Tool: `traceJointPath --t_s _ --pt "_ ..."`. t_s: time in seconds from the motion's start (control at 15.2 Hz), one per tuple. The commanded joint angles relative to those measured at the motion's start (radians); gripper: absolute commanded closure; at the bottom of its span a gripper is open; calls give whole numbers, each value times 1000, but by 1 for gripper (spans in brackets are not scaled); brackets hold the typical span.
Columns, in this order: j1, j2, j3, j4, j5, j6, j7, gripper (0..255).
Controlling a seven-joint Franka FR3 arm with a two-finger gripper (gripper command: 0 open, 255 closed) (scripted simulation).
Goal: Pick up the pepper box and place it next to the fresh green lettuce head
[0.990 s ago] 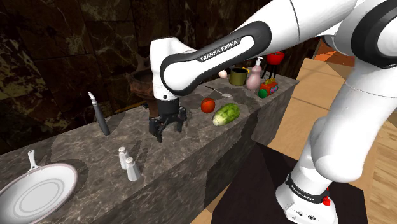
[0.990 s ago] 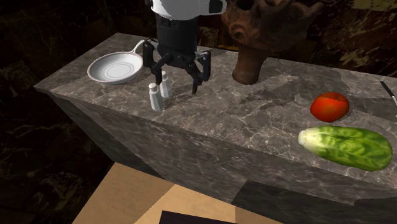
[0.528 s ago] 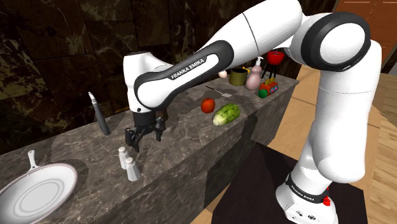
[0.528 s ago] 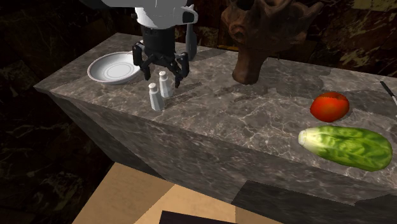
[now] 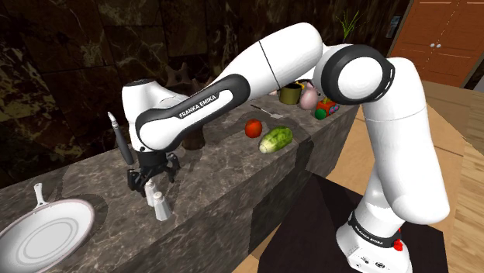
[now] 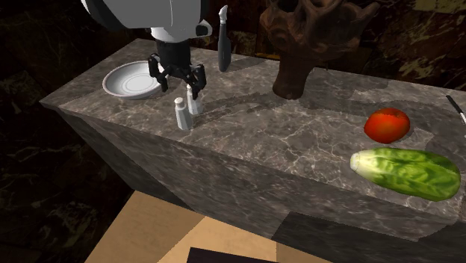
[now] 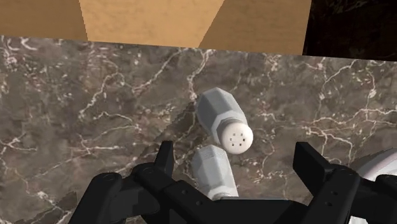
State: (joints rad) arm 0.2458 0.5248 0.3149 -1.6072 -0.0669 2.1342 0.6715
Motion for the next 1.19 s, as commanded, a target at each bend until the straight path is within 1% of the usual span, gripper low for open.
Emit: traceJointPath --t_s 0.0,0.33,0.79,0.86,1.12 --pt "7 23 -3 6 -7 18 6 0" --pt "14 54 -8 -9 -16 64 11 0" --pt "14 54 -9 -9 -16 63 11 0" --pt "14 54 -9 -9 -16 63 11 255" --pt "14 54 -8 -9 -16 63 11 255"
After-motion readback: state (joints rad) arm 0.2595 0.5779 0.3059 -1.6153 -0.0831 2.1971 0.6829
